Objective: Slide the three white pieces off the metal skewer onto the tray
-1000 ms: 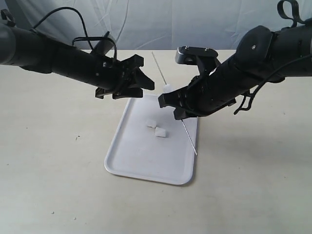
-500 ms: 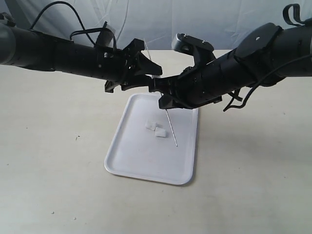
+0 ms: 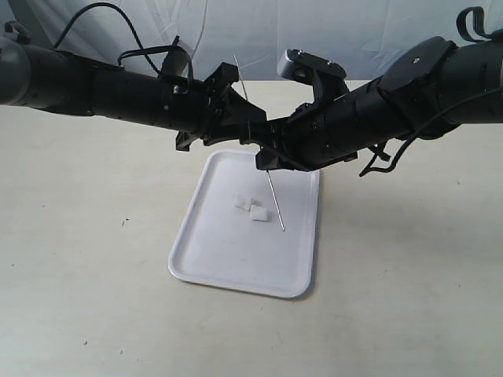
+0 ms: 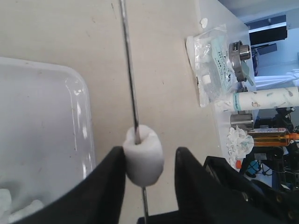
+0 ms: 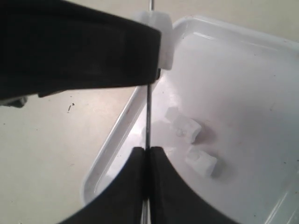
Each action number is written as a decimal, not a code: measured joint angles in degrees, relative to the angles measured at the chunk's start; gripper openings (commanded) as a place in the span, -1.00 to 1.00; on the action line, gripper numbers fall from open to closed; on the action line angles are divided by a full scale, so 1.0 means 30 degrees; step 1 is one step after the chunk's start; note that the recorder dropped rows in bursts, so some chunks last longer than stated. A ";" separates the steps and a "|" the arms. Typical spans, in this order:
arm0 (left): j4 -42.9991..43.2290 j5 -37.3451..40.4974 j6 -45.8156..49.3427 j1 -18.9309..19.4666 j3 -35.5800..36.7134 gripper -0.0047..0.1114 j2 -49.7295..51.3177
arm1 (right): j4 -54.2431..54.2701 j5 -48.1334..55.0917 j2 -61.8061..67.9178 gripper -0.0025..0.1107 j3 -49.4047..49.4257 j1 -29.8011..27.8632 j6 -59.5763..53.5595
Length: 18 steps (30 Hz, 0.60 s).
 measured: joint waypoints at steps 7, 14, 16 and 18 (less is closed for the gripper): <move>0.0000 -0.0036 0.0000 0.0000 0.0000 -0.44 0.0000 | 0.0000 -0.0047 0.0000 -0.97 0.0000 0.0000 0.0000; -0.0251 -0.0858 0.0000 0.0000 0.0000 -0.44 0.0000 | 0.0000 0.0163 0.0000 -0.97 0.0000 0.0000 0.0000; -0.0472 -0.1170 0.0000 -0.0035 0.0000 -0.44 0.0000 | 0.0000 0.0205 0.0000 -0.97 0.0000 0.0000 0.0000; -0.0653 -0.1403 0.0000 -0.0035 0.0000 -0.44 0.0000 | -0.0035 0.0238 0.0000 -0.97 0.0000 0.0000 0.0000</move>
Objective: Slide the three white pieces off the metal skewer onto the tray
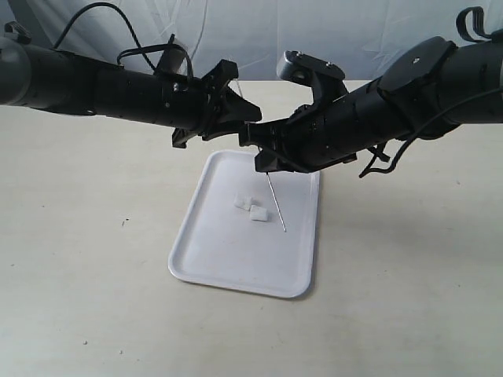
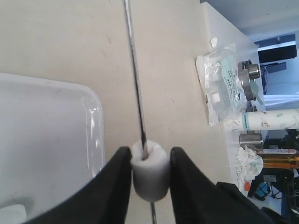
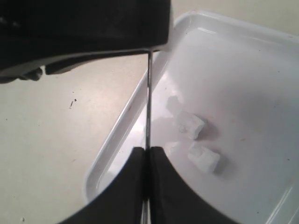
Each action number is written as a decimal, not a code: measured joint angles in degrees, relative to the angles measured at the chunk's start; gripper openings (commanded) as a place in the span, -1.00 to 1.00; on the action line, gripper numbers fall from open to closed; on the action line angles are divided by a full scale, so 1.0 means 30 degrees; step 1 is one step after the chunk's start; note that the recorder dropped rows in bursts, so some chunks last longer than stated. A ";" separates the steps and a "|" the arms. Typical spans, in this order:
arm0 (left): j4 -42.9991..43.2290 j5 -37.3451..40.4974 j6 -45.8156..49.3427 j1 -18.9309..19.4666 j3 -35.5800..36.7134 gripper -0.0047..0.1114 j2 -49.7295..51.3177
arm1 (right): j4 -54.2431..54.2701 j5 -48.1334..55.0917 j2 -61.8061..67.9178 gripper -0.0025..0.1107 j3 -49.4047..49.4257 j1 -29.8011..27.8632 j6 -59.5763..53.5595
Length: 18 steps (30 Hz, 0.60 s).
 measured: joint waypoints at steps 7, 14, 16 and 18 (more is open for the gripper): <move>-0.0323 -0.0229 0.0014 0.0000 0.0000 -0.44 0.0000 | -0.0117 0.0154 0.0000 -0.97 0.0000 0.0000 0.0000; -0.0415 -0.1659 0.0014 0.0000 0.0000 -0.44 0.0000 | -0.0714 0.0833 0.0000 -0.97 0.0000 0.0000 0.0000; -0.0415 -0.2137 0.0014 0.0000 0.0000 -0.46 0.0000 | -0.0880 0.0932 0.0000 -0.97 0.0000 0.0000 0.0034; -0.0455 -0.2575 0.0014 0.0000 0.0000 -0.47 0.0000 | -0.0993 0.0932 0.0000 -0.97 0.0000 0.0000 0.0034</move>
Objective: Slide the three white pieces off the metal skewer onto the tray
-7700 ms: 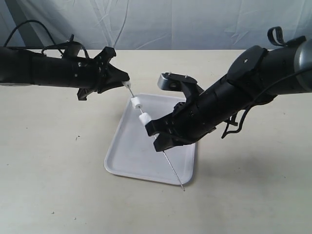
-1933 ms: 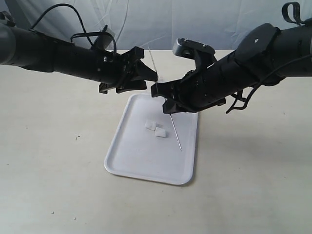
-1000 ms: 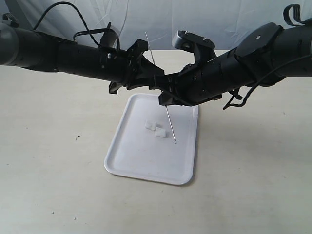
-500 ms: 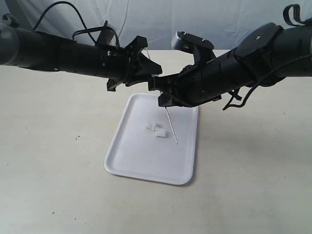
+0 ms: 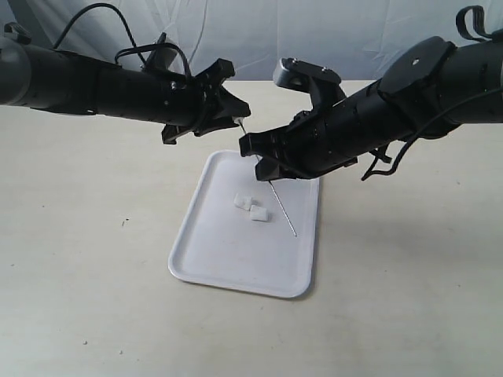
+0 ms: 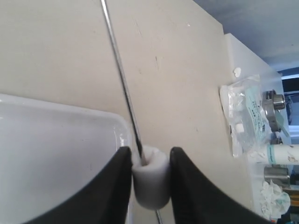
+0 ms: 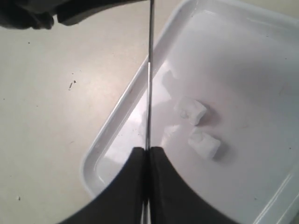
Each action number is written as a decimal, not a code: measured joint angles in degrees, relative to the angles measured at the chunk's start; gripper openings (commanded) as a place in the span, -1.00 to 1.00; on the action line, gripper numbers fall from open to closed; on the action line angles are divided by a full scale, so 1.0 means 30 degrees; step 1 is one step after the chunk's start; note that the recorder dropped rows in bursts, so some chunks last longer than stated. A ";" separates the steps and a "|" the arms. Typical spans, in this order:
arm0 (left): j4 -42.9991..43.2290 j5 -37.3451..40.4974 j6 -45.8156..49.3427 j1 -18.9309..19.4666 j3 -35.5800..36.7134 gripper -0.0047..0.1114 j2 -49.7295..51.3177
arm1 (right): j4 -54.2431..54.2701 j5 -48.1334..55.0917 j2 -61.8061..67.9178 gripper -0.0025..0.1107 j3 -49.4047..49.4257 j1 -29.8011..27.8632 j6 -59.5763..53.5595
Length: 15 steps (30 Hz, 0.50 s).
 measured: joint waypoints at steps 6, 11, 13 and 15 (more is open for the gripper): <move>-0.0537 -0.1367 0.0044 0.0000 0.0000 -0.50 0.0000 | -0.0594 0.0511 0.0000 -0.97 0.0000 0.0000 0.0049; -0.0796 -0.2043 0.0075 0.0000 -0.0073 -0.50 0.0000 | -0.2808 0.1806 0.0000 -0.97 0.0000 0.0000 0.1246; -0.0796 -0.2076 0.0075 0.0038 -0.0152 -0.50 0.0000 | -0.4071 0.2540 0.0000 -0.97 0.0000 0.0000 0.2054; -0.0796 -0.2118 0.0118 0.0038 -0.0196 -0.50 0.0000 | -0.5223 0.3214 0.0000 -0.97 0.0000 0.0000 0.2784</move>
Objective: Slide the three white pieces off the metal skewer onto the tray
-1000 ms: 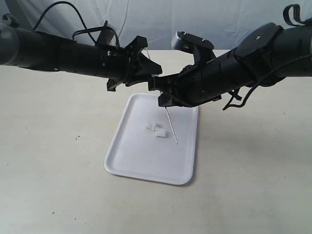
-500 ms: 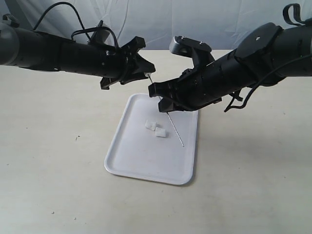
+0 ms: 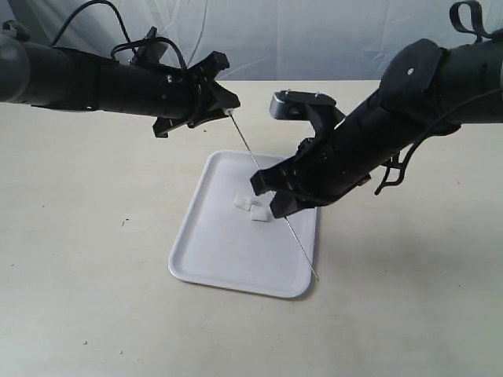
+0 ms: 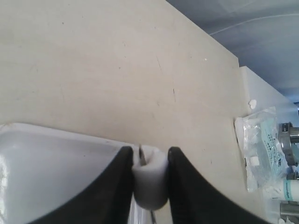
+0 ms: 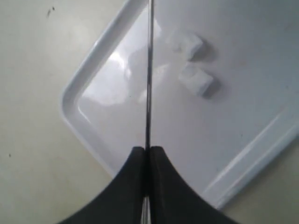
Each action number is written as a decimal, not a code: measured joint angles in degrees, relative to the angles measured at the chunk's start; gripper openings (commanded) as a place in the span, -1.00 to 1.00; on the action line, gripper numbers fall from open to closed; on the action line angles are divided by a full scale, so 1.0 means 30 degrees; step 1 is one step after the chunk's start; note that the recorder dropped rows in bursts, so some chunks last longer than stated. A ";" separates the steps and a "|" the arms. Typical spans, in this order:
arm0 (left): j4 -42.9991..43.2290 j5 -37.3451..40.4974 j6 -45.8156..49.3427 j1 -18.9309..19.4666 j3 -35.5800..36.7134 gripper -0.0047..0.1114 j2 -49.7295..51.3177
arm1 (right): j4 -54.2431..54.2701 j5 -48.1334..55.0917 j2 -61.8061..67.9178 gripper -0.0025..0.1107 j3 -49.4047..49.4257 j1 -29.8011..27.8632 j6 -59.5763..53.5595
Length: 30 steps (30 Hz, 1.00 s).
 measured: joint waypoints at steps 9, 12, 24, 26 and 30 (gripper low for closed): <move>0.0251 -0.0863 0.0000 0.0000 -0.0041 -0.50 0.0000 | -0.5544 0.3544 0.0000 -0.97 0.0000 0.0000 0.3080; 0.0891 -0.1121 0.0000 0.0000 -0.0041 -0.50 0.0000 | -0.7421 0.3858 -0.0198 -0.97 0.0000 0.0000 0.4197; 1.0932 0.5815 -0.2706 -0.0542 -0.0041 -0.49 0.0000 | -1.5655 0.1000 -0.1312 -0.97 0.0000 0.0000 1.0435; 1.2845 0.6327 -0.3542 -0.0670 -0.0041 -0.49 0.0000 | -1.5655 0.0695 -0.1312 -0.97 0.0000 0.0000 1.0567; 1.4747 0.6996 -0.4953 -0.0676 -0.0041 -0.49 0.0000 | -1.5305 0.0250 -0.1325 -0.97 0.0000 0.0000 1.0642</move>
